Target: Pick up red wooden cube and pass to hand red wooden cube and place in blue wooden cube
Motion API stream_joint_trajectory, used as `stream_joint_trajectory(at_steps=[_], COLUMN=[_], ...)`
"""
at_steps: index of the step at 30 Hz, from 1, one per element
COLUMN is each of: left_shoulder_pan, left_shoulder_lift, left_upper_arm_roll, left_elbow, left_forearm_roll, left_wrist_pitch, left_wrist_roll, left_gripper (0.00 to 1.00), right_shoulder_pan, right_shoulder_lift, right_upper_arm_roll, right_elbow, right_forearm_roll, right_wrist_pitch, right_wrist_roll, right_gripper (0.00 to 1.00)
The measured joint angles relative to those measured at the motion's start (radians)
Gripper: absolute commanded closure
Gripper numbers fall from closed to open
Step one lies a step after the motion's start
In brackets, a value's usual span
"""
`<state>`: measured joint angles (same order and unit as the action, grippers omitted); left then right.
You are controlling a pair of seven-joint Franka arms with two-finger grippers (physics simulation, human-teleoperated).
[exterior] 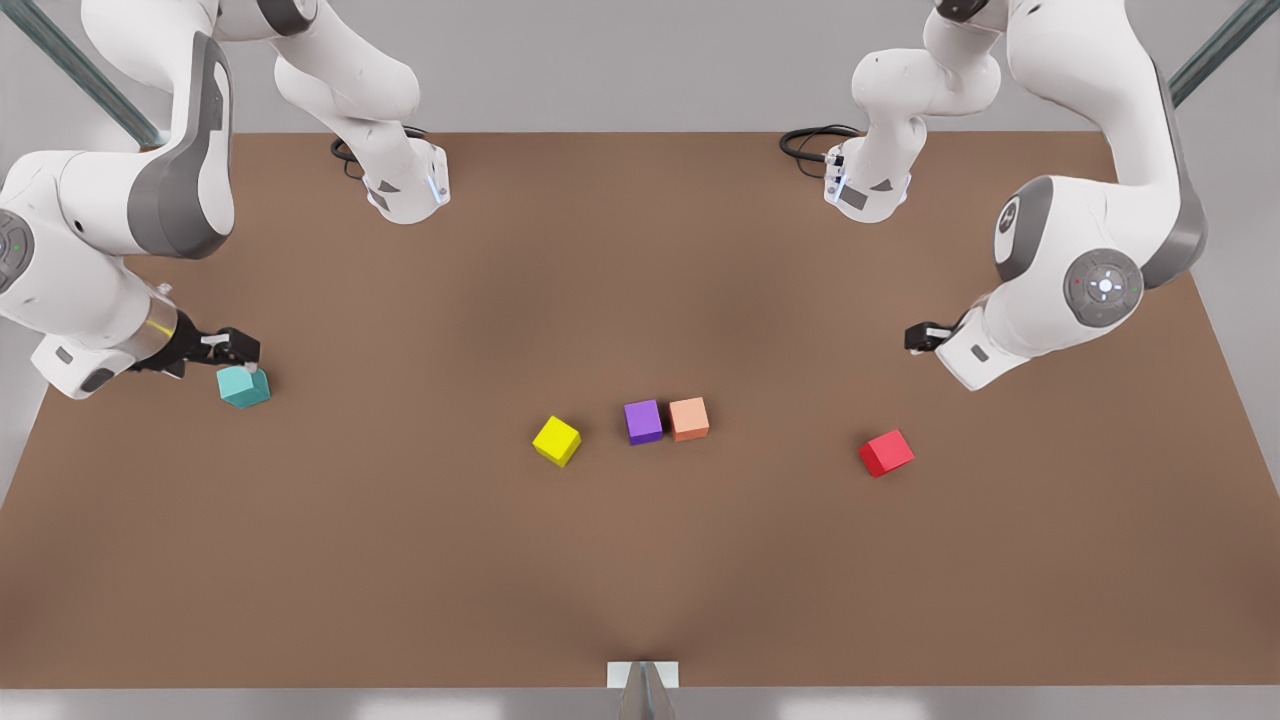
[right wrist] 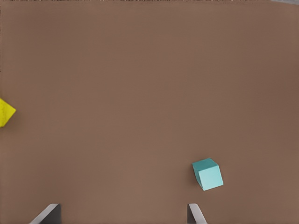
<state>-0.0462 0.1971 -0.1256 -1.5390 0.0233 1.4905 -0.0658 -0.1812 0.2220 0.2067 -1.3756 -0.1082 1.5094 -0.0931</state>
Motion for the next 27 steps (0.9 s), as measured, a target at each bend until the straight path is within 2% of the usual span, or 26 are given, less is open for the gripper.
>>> stream_joint_trajectory(at_steps=[3,7,10,18,27], left_shoulder_pan=[0.001,0.026,0.041,0.034,0.006], left_shoulder_lift=[0.05,0.32,0.414,0.451,0.461], left_upper_arm_roll=[0.0,0.04,0.078,0.084,0.084], left_elbow=[0.008,0.062,0.049,-0.01,-0.086], left_forearm_roll=[0.001,0.006,0.003,-0.043,-0.022], left_wrist_pitch=[0.005,0.107,0.227,0.443,0.52], left_wrist_roll=[-0.002,-0.017,-0.034,-0.17,-0.289], left_gripper=[0.0,0.0,0.0,0.0,0.0], right_shoulder_pan=[-0.001,-0.002,-0.002,-0.003,-0.003], right_shoulder_lift=[0.0,0.0,0.0,-0.001,-0.004], right_upper_arm_roll=[0.0,-0.001,-0.001,-0.002,-0.001], right_elbow=[0.0,0.0,-0.001,-0.005,-0.011], right_forearm_roll=[0.002,0.002,0.002,0.0,0.001], right_wrist_pitch=[0.011,0.02,0.024,0.028,0.026], right_wrist_roll=[-0.008,-0.016,-0.022,-0.033,-0.041], right_gripper=[0.0,0.0,0.0,0.0,0.0])
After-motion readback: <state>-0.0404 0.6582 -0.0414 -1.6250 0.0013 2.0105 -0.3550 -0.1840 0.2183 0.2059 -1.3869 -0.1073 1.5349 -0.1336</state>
